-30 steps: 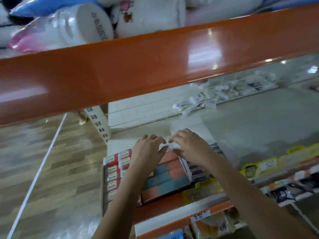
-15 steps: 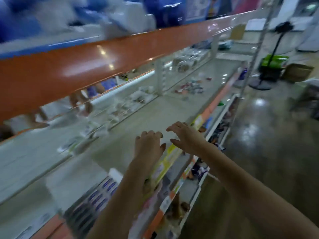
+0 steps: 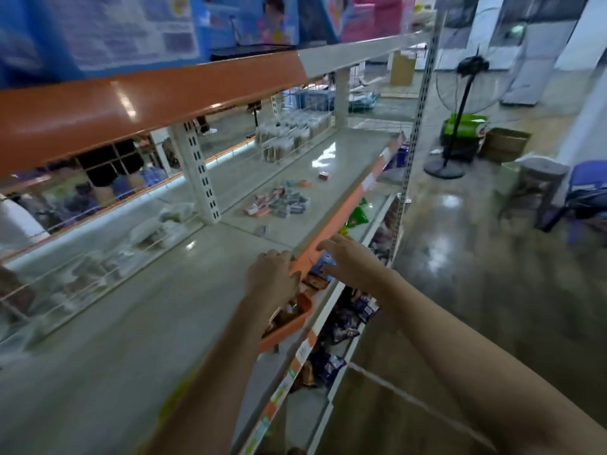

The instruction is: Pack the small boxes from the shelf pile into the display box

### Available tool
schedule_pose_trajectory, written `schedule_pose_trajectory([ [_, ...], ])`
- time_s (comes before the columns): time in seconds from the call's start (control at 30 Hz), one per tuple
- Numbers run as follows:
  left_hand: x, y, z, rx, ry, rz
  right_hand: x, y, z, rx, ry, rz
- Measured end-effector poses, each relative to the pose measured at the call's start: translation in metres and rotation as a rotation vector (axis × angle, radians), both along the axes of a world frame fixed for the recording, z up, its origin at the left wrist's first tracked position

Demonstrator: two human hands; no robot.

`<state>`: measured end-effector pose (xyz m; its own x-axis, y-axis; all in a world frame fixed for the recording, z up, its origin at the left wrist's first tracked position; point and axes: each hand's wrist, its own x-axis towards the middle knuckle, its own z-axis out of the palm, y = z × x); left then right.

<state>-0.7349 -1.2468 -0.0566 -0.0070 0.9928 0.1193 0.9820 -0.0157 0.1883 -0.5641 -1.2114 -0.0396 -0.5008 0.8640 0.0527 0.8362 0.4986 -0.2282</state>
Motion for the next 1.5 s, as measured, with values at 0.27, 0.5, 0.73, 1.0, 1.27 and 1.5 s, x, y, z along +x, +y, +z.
schedule_pose_trajectory([
  [0.27, -0.008, 0.132, -0.008, 0.044, 0.061, -0.021, 0.003, 0.143, 0.001, -0.011, -0.081, -0.005],
  [0.5, -0.031, 0.209, -0.019, -0.006, 0.119, 0.209, -0.034, 0.232, -0.023, -0.072, -0.043, -0.025],
  [0.73, -0.037, 0.236, -0.037, -0.038, 0.094, 0.212, -0.055, 0.265, -0.056, -0.057, 0.068, -0.027],
  [1.0, -0.033, 0.232, -0.045, 0.014, 0.089, 0.381, -0.038, 0.306, -0.067, -0.129, 0.247, 0.115],
  [1.27, -0.013, 0.192, -0.034, 0.181, -0.159, 0.697, -0.040, 0.315, -0.045, -0.238, 0.480, 0.441],
  [1.5, 0.006, 0.097, -0.017, 0.349, -0.105, 0.940, -0.091, 0.248, -0.037, -0.356, 0.456, 0.829],
])
